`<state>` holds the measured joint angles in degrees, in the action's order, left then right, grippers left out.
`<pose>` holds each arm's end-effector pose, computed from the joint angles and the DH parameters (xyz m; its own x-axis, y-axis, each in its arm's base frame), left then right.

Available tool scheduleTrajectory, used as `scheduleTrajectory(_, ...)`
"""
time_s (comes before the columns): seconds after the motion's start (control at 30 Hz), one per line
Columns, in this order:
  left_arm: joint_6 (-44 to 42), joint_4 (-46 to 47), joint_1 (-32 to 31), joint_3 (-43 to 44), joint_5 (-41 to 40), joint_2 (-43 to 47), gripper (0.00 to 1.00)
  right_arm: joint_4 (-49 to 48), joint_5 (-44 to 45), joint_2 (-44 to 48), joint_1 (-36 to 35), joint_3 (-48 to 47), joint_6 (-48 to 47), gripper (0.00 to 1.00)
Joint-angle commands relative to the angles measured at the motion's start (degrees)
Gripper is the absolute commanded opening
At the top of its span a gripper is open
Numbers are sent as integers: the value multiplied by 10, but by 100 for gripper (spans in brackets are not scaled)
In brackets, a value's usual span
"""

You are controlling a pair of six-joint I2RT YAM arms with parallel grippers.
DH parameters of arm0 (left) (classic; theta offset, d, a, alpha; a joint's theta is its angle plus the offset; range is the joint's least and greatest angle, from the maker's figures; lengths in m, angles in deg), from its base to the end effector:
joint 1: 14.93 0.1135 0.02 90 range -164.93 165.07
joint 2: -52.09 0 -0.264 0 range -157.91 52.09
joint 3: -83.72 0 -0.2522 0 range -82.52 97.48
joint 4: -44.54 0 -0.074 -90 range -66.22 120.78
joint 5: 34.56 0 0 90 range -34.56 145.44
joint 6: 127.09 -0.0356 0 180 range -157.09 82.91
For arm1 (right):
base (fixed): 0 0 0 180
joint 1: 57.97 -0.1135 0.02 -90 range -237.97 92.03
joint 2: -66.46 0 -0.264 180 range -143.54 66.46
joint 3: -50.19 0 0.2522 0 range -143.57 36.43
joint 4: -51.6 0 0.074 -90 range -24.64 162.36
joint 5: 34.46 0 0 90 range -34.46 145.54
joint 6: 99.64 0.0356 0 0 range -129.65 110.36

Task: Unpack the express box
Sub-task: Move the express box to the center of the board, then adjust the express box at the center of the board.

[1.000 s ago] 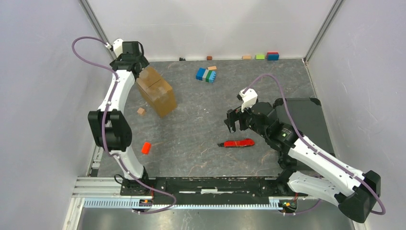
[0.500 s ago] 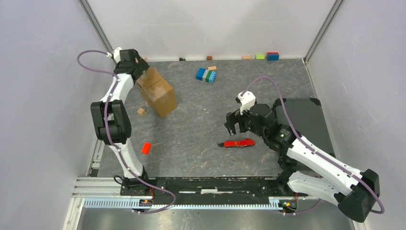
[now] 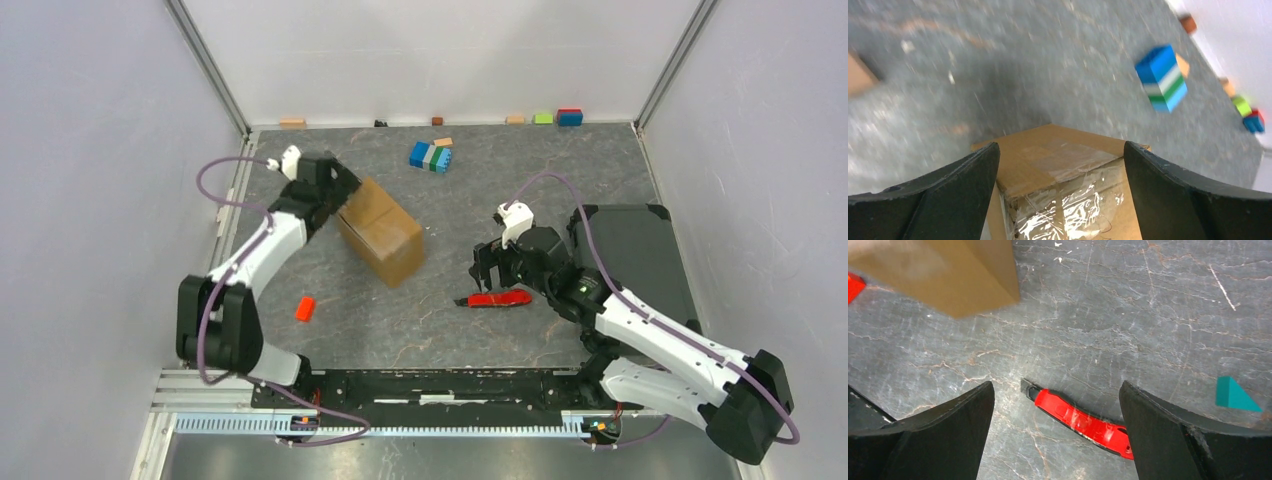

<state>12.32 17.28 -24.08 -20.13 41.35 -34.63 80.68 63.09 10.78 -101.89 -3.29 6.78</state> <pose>0.3356 -0.0453 0.2642 -0.3669 -0.6869 -0.6273 -0.4830 0.7170 -0.5026 0.1592 0.1469 0.2651 -0.5303 -0.1216 -0.8391 -0.4763 0.8615 0.1761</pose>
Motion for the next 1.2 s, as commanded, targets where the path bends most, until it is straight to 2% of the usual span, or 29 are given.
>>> scheduleTrajectory(0.0,100,-12,-80,-79,-73,90,100,-54,-22,-18,-1,6,44,98)
scheduleTrajectory(0.1,102,-35,-125,-102,-84,125,100,-86,-39,-30,-2,28,71,98)
scheduleTrajectory(0.17,84,-65,-127,-101,-93,150,100,-102,-40,-36,-2,41,81,98)
scheduleTrajectory(0.3,15,-174,-112,-49,-170,177,100,-119,-43,-54,-4,46,94,99)
scheduleTrajectory(0.4,-33,-214,-62,-10,-138,152,100,-135,-39,-61,-16,52,100,99)
scheduleTrajectory(0.53,-79,-234,-54,28,-91,91,97,-149,-39,-88,-30,48,110,99)
scheduleTrajectory(0.77,-77,-207,-62,-1,-16,61,85,-170,10,-153,-32,7,123,99)
scheduleTrajectory(0.93,-64,-214,-91,-53,-15,108,80,-166,36,-196,-23,-35,118,98)
scheduleTrajectory(1.17,7,-216,-142,-142,-16,200,78,-156,59,-257,9,-105,97,98)
